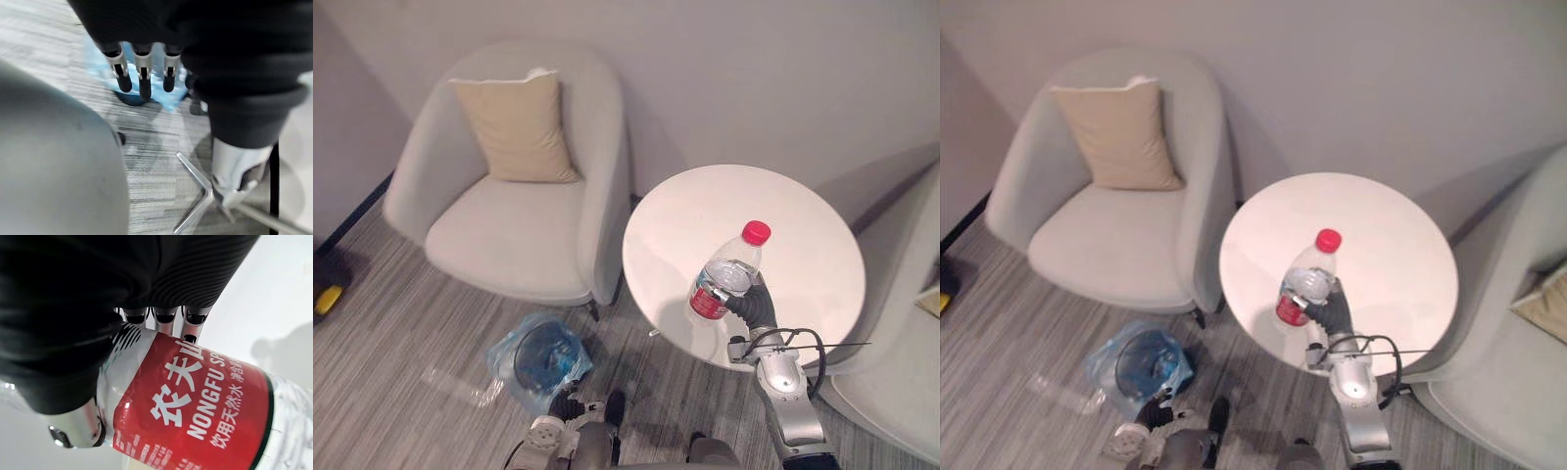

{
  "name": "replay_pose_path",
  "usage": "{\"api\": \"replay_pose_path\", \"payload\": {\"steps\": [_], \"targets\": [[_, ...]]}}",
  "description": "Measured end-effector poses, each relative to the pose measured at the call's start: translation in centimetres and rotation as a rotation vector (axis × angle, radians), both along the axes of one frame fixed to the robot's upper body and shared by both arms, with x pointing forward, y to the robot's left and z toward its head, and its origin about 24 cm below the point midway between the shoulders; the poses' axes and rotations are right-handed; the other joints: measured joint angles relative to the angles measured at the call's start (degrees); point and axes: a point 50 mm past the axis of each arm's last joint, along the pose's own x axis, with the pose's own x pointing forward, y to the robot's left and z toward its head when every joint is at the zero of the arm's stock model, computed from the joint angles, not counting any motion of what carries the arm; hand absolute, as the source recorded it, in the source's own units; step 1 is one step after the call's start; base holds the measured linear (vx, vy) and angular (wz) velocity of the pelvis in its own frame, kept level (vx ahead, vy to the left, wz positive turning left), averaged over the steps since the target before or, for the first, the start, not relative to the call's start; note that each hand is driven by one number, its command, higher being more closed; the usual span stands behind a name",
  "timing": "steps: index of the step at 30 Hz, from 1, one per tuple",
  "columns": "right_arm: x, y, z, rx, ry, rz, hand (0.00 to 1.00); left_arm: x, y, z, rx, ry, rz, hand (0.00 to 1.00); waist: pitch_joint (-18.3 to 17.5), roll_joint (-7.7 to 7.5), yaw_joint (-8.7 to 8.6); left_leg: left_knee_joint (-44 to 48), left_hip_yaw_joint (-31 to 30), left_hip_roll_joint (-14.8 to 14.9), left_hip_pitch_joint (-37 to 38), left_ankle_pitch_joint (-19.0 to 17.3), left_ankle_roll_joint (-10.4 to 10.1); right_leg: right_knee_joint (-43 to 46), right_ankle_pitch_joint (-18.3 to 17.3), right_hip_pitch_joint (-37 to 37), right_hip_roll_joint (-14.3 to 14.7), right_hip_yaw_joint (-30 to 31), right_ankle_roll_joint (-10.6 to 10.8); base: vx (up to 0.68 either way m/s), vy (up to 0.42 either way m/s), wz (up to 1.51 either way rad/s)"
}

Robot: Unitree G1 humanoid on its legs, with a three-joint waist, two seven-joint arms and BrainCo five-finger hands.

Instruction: Gather rubbish on tea table into small bin, then transfer packed bag to large trash can.

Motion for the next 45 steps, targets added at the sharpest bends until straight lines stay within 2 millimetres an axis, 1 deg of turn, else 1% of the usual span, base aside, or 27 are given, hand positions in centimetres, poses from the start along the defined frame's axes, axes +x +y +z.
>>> {"api": "replay_pose_path", "payload": {"steps": [1, 2, 3, 5, 6, 8, 13, 15, 17, 19, 21, 23, 25, 27, 28, 29, 30, 32, 33, 34, 35, 38, 39, 40, 41, 42, 45], "targets": [[0.3, 0.0, 0.3, 0.004, -0.016, -0.014, 1.0, 0.2, 0.1, 0.1, 0.002, -0.01, -0.002, 0.0, 0.04, -0.15, -0.34, -1.43, 5.87, 0.8, -0.7, -0.54, 2.49, -1.5, 1.61, -1.46, -1.49, -3.28, -0.82, -0.26, 0.004, 0.94], [0.5, -0.2, 0.2, 0.005, -0.015, -0.029, 1.0, 0.2, -0.1, 0.1, 0.002, -0.001, -0.007, 0.0, -0.64, 0.1, -0.53, 6.03, 14.54, 1.38, -2.62, -5.51, 6.01, -1.48, 2.47, -2.21, -2.79, -6.04, -0.54, -0.24, 0.018, 0.98], [0.6, -0.3, 0.2, 0.006, -0.013, -0.042, 1.0, 0.1, -0.1, 0.0, 0.001, 0.001, -0.013, 0.0, -0.83, -0.11, -0.86, 8.95, 17.76, 1.55, -2.68, -7.89, 6.95, -1.12, 2.68, -2.7, -3.75, -7.2, -0.57, -0.16, -0.001, 1.14], [0.7, -1.0, 0.1, 0.007, -0.01, -0.089, 1.0, -0.3, -0.5, -0.2, 0.001, 0.014, -0.024, 0.0, -0.97, 0.06, -2.57, 14.16, 29.35, 5.46, 0.9, -14.67, 5.05, -1.65, 4.05, -1.93, -6.63, -12.04, 0.34, -0.14, 0.189, 1.76], [0.8, -1.6, 0.1, 0.007, -0.01, -0.133, 1.0, -0.3, -1.4, -0.2, 0.029, 0.018, -0.126, 0.0, -1.55, 0.76, -3.05, 7.82, 37.26, 8.9, 5.19, -16.92, 0.55, -2.83, 6.33, -1.26, -8.6, -18.79, 3.42, -0.11, 0.433, 2.18], [0.8, -0.6, -0.5, 0.051, 0.014, -0.138, 1.0, -0.4, -0.9, -0.3, 0.06, 0.029, -0.148, 0.0, -2.2, -1.17, -2.91, 3.77, 34.02, 4.86, 6.33, -14.54, 1.99, -7.73, 7.9, 1.52, -9.25, -18.86, 3.7, -0.05, 0.326, 1.4], [1.2, 0.6, -1.7, 0.048, 0.072, -0.102, 1.0, -0.6, -0.3, -0.4, 0.089, 0.037, -0.165, 0.0, -2.24, -1.92, -2.31, 3.0, 32.14, 1.88, 7.18, -14.23, 3.65, -10.95, 10.31, 4.57, -9.92, -16.77, 4.87, 0.01, 0.115, 0.29], [1.2, 0.9, -2.4, 0.051, 0.107, -0.09, 1.0, -0.4, -0.2, -0.3, 0.09, 0.029, -0.168, 0.0, -2.01, -2.31, -2.27, 6.5, 31.57, 1.89, 5.14, -16.27, 4.0, -10.27, 9.76, 4.1, -10.37, -17.09, 5.33, -0.02, 0.023, 0.07], [0.9, 1.0, -2.8, 0.058, 0.126, -0.09, 1.0, -0.1, -0.3, -0.1, 0.089, 0.011, -0.169, 0.0, -1.34, -3.14, -2.36, 14.41, 31.33, 2.29, 2.45, -21.87, 3.86, -3.51, 4.63, 2.05, -12.57, -16.44, 6.17, -0.02, 0.049, 0.07], [0.4, 0.8, -3.3, 0.056, 0.146, -0.095, 1.0, -0.1, -0.1, -0.1, 0.096, 0.007, -0.173, 0.0, -1.1, -3.49, -2.59, 17.55, 30.68, 2.44, 2.9, -25.27, 4.18, 3.6, 1.9, 1.6, -14.08, -15.01, 3.68, 0.03, 0.079, 0.06], [-0.1, 0.6, -3.8, 0.034, 0.168, -0.087, 1.0, -0.5, 0.0, -0.2, 0.112, 0.02, -0.164, 0.0, -0.92, -2.61, -3.66, 17.85, 28.23, 2.82, 5.03, -26.57, 5.43, 20.54, 4.75, -6.35, -14.43, -8.21, -4.09, 0.1, 0.119, 0.28], [-0.5, 0.5, -4.2, 0.037, 0.186, -0.091, 1.0, -0.2, 0.5, -0.1, 0.12, 0.013, -0.138, 0.0, -0.21, -2.7, -4.11, 16.19, 25.67, 3.2, 6.95, -26.82, 5.93, 24.61, 0.33, -10.56, -9.88, -4.23, -1.76, 0.19, 0.085, 0.45], [-0.6, 0.6, -4.3, 0.035, 0.192, -0.083, 1.0, -0.2, 1.0, -0.2, 0.128, 0.024, -0.116, 0.0, 0.3, -3.61, -4.16, 13.5, 23.26, 2.87, 9.79, -26.34, 6.33, 19.94, -1.07, -12.8, -4.52, -3.93, -0.58, 0.26, 0.026, 0.55], [-0.6, 0.3, -4.2, 0.027, 0.187, -0.089, 1.0, -0.4, 1.2, -0.3, 0.129, 0.039, -0.106, 0.0, 0.22, -3.72, -4.71, 11.89, 20.92, 2.26, 11.87, -25.63, 5.52, 11.63, 0.4, -13.58, -0.79, -4.49, -0.43, 0.37, -0.032, 0.92], [-0.6, 0.2, -4.1, 0.029, 0.186, -0.096, 1.0, -0.5, 1.0, -0.4, 0.123, 0.042, -0.105, 0.0, -0.02, -4.13, -5.16, 12.04, 19.08, 1.38, 12.39, -25.94, 5.01, 6.35, 3.7, -13.69, 0.24, -4.57, -1.31, 0.39, -0.065, 1.19], [-0.6, 0.0, -4.1, 0.024, 0.188, -0.099, 1.0, -0.7, 1.1, -0.4, 0.124, 0.047, -0.103, 0.0, -0.09, -3.99, -5.45, 12.45, 17.67, 1.19, 12.69, -26.49, 4.23, 5.13, 7.41, -13.38, 0.83, -4.46, -3.11, 0.43, -0.082, 1.09], [-0.7, -0.6, -4.2, 0.008, 0.195, -0.107, 1.0, -0.8, 0.5, -0.4, 0.103, 0.044, -0.094, 0.0, -0.59, -2.07, -5.2, 13.65, 16.99, 2.43, 12.28, -26.81, 3.65, 3.72, 7.29, -12.1, 1.46, -5.99, -2.88, 0.43, -0.079, 0.7], [-0.5, -0.4, -3.8, -0.003, 0.181, -0.087, 1.0, -0.5, 0.4, -0.3, 0.091, 0.031, -0.071, 0.0, -0.61, -0.51, -3.85, 21.6, 18.19, 4.26, 9.3, -26.98, 3.37, -0.49, 7.01, -8.08, 2.87, -6.87, -3.21, 0.45, -0.09, 0.23], [-0.5, -0.3, -3.7, -0.004, 0.179, -0.08, 1.0, -0.5, 0.4, -0.3, 0.086, 0.03, -0.062, 0.0, -0.63, -0.27, -3.64, 27.07, 19.23, 5.23, 7.86, -26.69, 2.95, -2.23, 7.04, -6.08, 3.55, -6.9, -3.27, 0.45, -0.086, -0.05], [-0.5, -0.1, -3.4, -0.003, 0.166, -0.07, 1.0, -0.3, 0.3, -0.2, 0.082, 0.021, -0.058, 0.0, -0.58, -0.27, -3.42, 37.52, 20.41, 6.64, 4.86, -24.3, 0.5, -4.6, 6.98, -2.34, 4.09, -6.5, -3.66, 0.43, -0.036, -0.33], [-0.5, 0.2, -3.2, 0.001, 0.153, -0.059, 1.0, -0.2, 0.3, -0.1, 0.078, 0.014, -0.055, 0.0, -0.09, -1.11, -2.73, 43.79, 21.67, 7.92, 2.49, -25.53, 0.41, -6.13, 6.94, 0.7, 4.15, -4.69, -3.75, 0.51, 0.006, -0.51], [0.3, 0.3, -2.4, 0.006, 0.114, -0.069, 1.0, 0.2, 0.2, 0.1, 0.074, -0.001, -0.061, 0.0, 0.44, -1.66, -2.75, 38.46, 21.81, 7.9, -1.49, -29.15, 0.84, -5.56, 6.92, 3.66, 1.84, 0.03, -3.7, 0.38, 0.126, -0.7], [0.5, 0.0, -2.2, 0.007, 0.107, -0.084, 1.0, 0.4, 0.2, 0.2, 0.074, -0.007, -0.063, 0.0, 0.61, -1.7, -2.75, 33.09, 21.15, 7.45, -2.59, -28.78, 1.01, -4.55, 6.68, 3.61, 0.92, 0.96, -3.26, 0.27, 0.245, -0.65], [0.6, -0.4, -2.0, 0.005, 0.099, -0.1, 1.0, 0.6, 0.0, 0.3, 0.072, -0.014, -0.068, 0.0, 1.03, -1.45, -2.75, 21.7, 18.55, 6.66, -2.07, -23.98, 0.92, -2.2, 5.32, 3.67, -0.09, 2.17, -0.99, 0.32, 0.342, -0.71], [0.5, -0.7, -1.9, -0.009, 0.091, -0.102, 1.0, 0.2, -0.4, 0.1, 0.061, -0.004, -0.068, 0.0, 0.68, 1.04, -2.76, 11.7, 15.83, 8.35, -1.0, -11.11, -0.55, -0.75, 3.64, 3.86, 1.4, 3.42, 1.45, 0.24, 0.298, -0.68], [0.6, -0.6, -2.3, 0.005, 0.11, -0.112, 1.0, 0.8, -0.2, 0.3, 0.064, -0.019, -0.06, 0.0, 1.13, -1.13, -2.86, 13.85, 17.38, 6.88, -0.1, -12.27, 0.05, -0.32, 1.94, 4.18, -0.5, 5.26, 2.12, 0.2, 0.232, -0.55], [0.6, 0.4, -2.6, 0.03, 0.123, -0.083, 1.0, 1.3, 0.6, 0.4, 0.112, -0.019, -0.105, 0.0, 1.06, -2.71, -3.26, 11.89, 18.79, 4.83, 0.71, -12.95, 0.81, -2.97, 3.11, 2.21, -0.58, 7.07, 1.55, 0.1, 0.137, -0.29]]}}
